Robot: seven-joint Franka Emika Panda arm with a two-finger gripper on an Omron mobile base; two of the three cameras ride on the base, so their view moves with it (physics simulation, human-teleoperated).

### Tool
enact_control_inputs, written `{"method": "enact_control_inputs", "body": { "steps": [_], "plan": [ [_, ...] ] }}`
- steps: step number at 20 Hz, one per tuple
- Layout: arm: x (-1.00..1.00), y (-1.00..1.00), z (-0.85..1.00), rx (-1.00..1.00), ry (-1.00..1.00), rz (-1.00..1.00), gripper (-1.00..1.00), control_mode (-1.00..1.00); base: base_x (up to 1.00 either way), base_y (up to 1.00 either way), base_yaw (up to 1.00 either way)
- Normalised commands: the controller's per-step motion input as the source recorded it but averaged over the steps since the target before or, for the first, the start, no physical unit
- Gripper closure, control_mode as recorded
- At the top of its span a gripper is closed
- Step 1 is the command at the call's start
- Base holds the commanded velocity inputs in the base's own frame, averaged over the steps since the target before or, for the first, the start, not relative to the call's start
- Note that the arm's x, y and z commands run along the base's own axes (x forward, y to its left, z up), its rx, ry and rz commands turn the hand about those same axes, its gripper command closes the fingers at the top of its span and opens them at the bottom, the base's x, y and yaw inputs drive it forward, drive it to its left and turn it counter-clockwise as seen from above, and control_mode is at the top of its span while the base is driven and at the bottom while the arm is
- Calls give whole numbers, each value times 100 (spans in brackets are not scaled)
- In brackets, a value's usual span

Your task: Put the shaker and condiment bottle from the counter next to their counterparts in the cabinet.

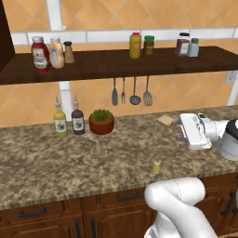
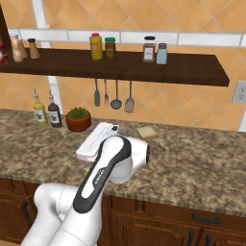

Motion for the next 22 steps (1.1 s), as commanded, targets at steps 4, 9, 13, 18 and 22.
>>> {"method": "enact_control_inputs", "body": {
  "steps": [4, 9, 13, 18, 22],
  "plan": [
    [9, 0, -34, -35, -17, 17, -100, -100, 0, 0, 0],
    [15, 3, -42, -11, -2, 13, -100, -100, 0, 0, 0],
    [28, -7, -61, 0, 5, 11, -100, -100, 0, 0, 0],
    [15, -24, -71, 6, 7, 0, -100, -100, 0, 0, 0],
    [31, 13, -52, -2, 28, 2, -100, -100, 0, 0, 0]
  ]
}}
